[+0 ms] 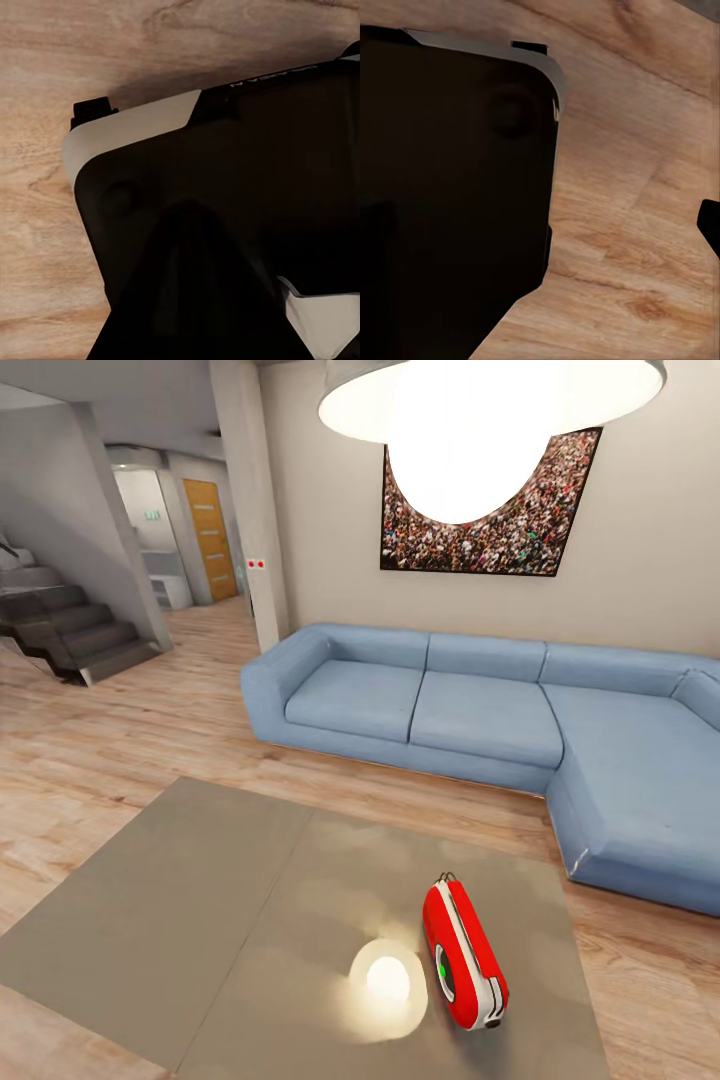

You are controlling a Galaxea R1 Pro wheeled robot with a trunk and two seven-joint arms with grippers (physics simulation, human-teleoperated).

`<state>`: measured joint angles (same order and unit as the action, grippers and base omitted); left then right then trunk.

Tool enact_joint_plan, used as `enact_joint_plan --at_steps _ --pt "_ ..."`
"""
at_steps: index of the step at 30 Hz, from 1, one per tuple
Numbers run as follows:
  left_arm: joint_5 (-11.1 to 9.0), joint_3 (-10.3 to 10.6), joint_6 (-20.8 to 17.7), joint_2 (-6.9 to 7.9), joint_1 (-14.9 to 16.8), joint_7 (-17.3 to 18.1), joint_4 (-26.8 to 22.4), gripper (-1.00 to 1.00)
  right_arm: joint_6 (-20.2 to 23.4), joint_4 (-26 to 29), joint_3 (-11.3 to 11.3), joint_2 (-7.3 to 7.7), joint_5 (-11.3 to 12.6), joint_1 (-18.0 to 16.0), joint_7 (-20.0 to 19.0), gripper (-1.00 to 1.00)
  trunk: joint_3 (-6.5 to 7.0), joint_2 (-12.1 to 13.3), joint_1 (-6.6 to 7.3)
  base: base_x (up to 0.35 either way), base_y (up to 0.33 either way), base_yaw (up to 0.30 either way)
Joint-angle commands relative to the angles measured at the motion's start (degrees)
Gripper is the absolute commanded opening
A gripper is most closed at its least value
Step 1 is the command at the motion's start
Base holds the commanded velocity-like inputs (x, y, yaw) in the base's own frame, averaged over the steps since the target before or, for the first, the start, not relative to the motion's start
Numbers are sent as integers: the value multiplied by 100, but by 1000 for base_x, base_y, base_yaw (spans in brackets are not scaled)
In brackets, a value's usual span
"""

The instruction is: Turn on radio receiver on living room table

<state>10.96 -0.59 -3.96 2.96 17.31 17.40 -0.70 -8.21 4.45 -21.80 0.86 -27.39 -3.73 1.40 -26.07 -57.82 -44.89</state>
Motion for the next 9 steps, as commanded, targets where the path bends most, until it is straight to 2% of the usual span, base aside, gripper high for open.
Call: enact_joint_plan --at_steps 1,9 --pt "1 -1 0 1 0 0 0 -100 1 1 0 -1 5 0 0 100 0 0 0 0 0 0" --pt "2 -2 0 2 0 0 0 -100 -1 2 4 -45 4 -2 0 100 0 0 0 0 0 0"
